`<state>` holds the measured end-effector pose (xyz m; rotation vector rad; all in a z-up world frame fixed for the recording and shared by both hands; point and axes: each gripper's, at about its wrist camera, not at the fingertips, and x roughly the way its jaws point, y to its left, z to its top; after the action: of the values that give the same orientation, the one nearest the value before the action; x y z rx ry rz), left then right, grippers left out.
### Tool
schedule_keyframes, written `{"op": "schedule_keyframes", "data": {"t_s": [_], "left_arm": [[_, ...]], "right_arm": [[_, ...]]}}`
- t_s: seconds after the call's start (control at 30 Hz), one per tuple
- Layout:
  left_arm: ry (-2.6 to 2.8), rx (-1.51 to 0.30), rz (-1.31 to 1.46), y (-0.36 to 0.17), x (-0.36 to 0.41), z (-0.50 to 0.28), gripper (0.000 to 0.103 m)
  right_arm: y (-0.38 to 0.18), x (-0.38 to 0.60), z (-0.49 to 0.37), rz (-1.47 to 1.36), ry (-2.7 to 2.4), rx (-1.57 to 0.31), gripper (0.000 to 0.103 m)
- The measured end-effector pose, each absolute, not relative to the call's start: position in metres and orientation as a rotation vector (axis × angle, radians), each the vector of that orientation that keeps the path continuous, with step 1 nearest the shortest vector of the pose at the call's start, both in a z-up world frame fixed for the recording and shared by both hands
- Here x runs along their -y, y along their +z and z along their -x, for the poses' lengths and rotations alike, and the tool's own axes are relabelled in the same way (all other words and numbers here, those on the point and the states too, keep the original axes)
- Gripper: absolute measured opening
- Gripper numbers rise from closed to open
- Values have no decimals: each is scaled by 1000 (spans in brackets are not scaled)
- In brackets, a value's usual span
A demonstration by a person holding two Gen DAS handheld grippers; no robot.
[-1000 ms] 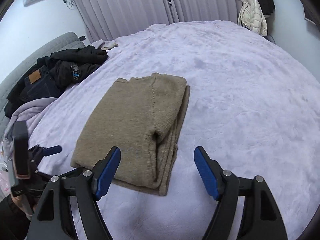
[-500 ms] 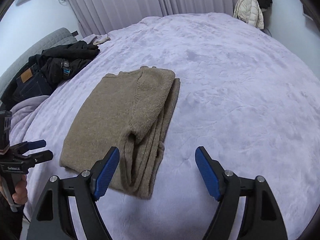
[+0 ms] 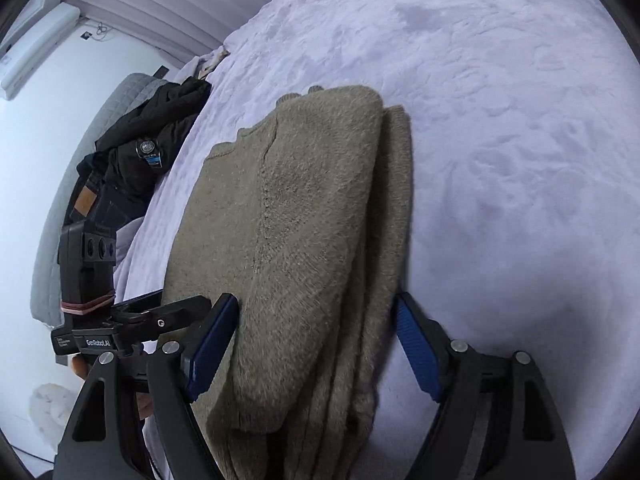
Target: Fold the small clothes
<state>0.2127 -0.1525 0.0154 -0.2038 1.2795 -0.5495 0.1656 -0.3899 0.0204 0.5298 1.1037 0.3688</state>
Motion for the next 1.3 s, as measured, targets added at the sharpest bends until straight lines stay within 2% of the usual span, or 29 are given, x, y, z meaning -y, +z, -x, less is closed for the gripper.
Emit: {"op": "schedule_keyframes", "data": {"t_s": [0.03, 0.07, 0.13, 0.17, 0.2, 0.23, 0.27, 0.33, 0.57, 0.83, 1.1, 1.3], "left_arm": [[-560, -1271, 212, 16, 154, -212, 103], [-574, -1261, 212, 16, 154, -211, 98], [-591, -1233, 182, 23, 156, -205, 81], [-589, -1221, 171, 27, 156, -204, 68], [-587, -1213, 171, 32, 154, -202, 61], [-588, -1209, 179, 36, 151, -202, 50], [-596, -1211, 191, 40, 148, -203, 40], [-604, -1203, 191, 51, 143, -199, 38], [-599, -1199, 153, 86, 134, -170, 38], [-641, -1144, 112, 125, 100, -83, 38], [-626, -1132, 110, 127, 69, -8, 38], [-608, -1131, 114, 104, 53, 30, 38]], "right_arm": [[20, 385, -167, -514, 368, -1093, 87], [20, 378, -167, -490, 362, -1079, 87], [23, 369, -166, -446, 360, -1066, 83], [26, 366, -165, -432, 370, -1062, 75], [29, 363, -163, -424, 381, -1058, 60], [34, 363, -160, -416, 379, -1045, 49], [40, 361, -158, -408, 381, -1035, 43], [51, 359, -154, -411, 381, -1021, 40], [91, 337, -132, -374, 373, -991, 39], [134, 313, -58, -338, 417, -953, 39], [142, 278, 19, -291, 452, -937, 39], [125, 261, 58, -266, 466, -941, 39]]}}
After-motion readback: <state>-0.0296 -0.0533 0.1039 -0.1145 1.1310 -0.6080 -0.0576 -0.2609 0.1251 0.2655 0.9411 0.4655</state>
